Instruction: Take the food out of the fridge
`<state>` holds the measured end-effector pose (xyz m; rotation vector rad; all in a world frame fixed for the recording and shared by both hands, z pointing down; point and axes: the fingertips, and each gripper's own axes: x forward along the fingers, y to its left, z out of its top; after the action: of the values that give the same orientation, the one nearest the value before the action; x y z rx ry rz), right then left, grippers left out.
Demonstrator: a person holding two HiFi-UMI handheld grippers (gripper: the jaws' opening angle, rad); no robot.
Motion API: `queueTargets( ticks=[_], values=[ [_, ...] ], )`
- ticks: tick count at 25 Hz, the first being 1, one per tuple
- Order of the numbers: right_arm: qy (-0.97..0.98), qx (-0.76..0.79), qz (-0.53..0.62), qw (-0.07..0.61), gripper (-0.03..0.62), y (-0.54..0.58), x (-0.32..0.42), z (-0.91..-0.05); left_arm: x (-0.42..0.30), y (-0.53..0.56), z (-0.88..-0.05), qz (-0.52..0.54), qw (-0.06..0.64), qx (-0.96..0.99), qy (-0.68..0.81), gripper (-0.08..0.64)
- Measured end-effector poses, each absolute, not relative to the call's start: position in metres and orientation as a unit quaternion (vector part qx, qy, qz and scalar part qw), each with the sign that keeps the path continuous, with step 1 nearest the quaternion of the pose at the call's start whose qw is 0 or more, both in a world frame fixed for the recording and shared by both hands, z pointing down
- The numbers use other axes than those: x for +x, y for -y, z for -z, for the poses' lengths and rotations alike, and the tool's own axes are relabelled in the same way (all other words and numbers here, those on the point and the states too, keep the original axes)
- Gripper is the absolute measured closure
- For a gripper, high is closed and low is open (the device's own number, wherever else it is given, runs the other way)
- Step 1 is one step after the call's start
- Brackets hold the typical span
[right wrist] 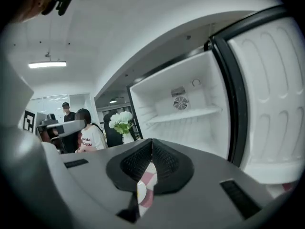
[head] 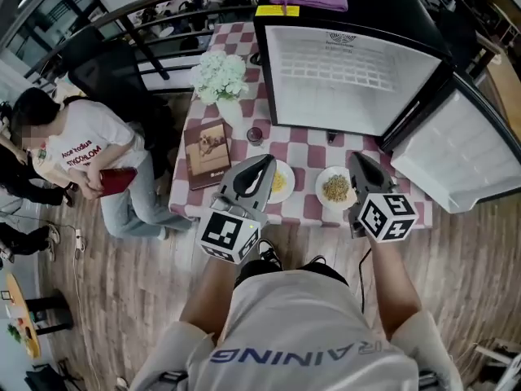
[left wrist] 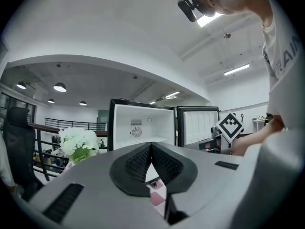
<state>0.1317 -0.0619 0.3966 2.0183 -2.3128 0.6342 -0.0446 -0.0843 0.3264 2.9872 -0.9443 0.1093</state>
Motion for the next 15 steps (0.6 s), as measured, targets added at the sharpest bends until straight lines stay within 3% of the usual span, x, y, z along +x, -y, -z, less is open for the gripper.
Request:
queueTargets(
  ticks=[8, 15],
  values=[
    [0.717, 0.683, -0.135, -0.041, 0.571, 0.03, 0.176, -0.312, 0.002, 0.072, -0.29, -0.009, -0.021, 0.967, 0.254, 0.552],
    [0.716, 0.693, -0.08, -0.031, 0.571, 0.015, 0.179, -0.278, 0.015, 0.064, -0.272, 0.005, -0.028, 0.972, 0.232, 0.552]
  ],
)
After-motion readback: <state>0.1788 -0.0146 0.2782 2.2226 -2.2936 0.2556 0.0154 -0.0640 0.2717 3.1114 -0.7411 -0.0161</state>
